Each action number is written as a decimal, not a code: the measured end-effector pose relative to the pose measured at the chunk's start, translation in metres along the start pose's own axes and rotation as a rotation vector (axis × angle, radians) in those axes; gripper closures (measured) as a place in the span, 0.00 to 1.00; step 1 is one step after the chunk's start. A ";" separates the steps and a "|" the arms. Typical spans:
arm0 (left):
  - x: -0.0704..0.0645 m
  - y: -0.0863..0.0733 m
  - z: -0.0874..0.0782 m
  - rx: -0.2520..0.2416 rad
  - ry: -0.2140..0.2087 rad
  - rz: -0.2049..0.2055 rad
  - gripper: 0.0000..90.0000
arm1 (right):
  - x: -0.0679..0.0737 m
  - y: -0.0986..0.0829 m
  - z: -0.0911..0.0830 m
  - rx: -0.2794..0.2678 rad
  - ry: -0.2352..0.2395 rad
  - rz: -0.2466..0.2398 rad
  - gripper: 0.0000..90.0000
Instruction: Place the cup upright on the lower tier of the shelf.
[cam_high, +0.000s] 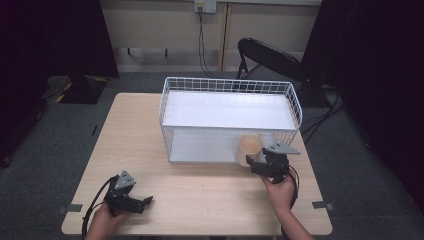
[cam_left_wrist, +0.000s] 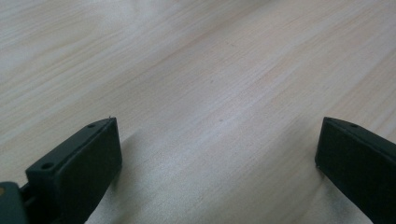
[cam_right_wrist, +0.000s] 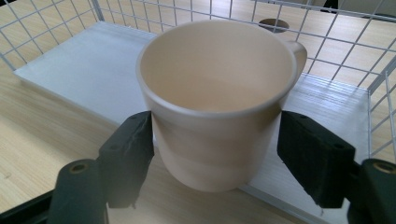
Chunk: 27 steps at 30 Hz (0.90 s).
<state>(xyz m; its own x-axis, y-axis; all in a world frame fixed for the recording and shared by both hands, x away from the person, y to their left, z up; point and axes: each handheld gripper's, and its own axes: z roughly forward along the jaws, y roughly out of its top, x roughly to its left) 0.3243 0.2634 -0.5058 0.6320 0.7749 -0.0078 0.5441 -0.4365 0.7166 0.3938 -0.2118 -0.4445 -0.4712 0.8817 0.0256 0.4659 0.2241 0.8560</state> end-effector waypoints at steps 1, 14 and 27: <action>0.000 0.000 0.000 0.000 0.000 0.000 0.00 | 0.000 0.000 0.000 0.000 0.000 0.000 0.31; 0.000 0.000 0.000 0.000 0.000 0.000 0.00 | 0.001 0.002 0.001 -0.010 -0.001 -0.012 0.44; 0.000 0.000 0.000 0.000 0.000 0.000 0.00 | 0.002 0.003 0.003 -0.015 0.000 -0.014 0.58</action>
<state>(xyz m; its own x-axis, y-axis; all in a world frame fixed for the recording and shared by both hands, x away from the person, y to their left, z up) 0.3243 0.2634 -0.5058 0.6322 0.7748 -0.0075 0.5437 -0.4367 0.7167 0.3965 -0.2078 -0.4439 -0.4773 0.8786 0.0134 0.4481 0.2303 0.8638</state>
